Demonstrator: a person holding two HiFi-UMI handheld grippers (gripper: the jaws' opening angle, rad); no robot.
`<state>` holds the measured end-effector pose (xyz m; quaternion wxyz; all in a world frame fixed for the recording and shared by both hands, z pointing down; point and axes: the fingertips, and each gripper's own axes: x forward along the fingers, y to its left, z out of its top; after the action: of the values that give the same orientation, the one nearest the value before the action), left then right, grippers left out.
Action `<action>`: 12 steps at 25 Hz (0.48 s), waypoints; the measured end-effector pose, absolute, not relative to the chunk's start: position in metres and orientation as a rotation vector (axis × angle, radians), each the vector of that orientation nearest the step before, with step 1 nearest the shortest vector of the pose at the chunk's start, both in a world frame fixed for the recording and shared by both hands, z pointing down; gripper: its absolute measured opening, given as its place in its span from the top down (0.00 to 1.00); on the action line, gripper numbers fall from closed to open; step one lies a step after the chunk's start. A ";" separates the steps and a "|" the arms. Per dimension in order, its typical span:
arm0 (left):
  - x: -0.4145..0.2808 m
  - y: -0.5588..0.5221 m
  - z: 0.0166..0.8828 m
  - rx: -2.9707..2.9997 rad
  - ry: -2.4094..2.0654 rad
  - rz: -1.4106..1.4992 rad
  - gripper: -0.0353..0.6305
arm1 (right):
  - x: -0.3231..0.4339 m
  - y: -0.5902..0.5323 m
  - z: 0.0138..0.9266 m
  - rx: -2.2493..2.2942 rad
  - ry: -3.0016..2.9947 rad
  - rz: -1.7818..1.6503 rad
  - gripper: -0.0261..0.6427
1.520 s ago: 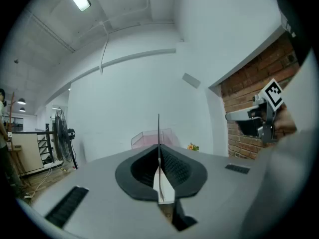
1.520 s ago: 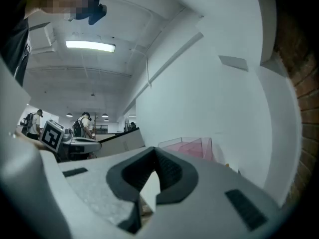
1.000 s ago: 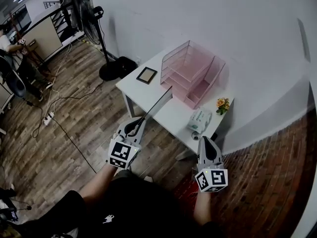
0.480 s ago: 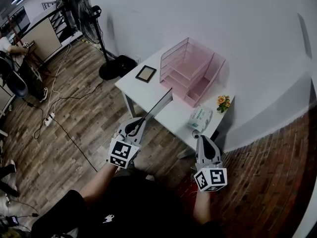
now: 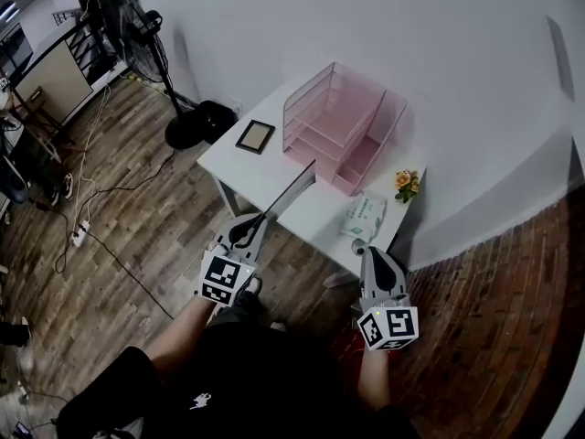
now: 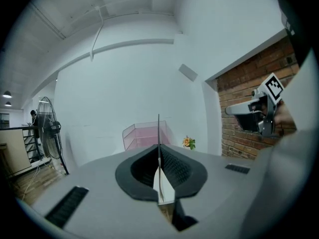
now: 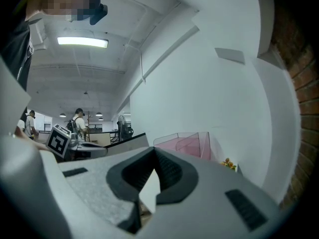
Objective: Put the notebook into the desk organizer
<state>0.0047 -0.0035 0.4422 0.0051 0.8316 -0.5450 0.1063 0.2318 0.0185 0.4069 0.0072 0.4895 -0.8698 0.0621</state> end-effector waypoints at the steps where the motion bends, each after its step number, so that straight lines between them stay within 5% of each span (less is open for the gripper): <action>1: 0.003 -0.010 0.442 2.614 -1.691 0.335 0.93 | 0.230 0.015 0.408 1.546 -2.709 0.199 0.96; 12: -0.009 -0.083 0.462 2.691 -1.505 0.367 0.93 | 0.210 -0.030 0.419 1.694 -2.601 0.251 0.96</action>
<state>-0.0093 -0.0825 0.4618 0.0181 0.8666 -0.4845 0.1182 0.2104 -0.0303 0.4191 0.0136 0.5438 -0.8352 0.0807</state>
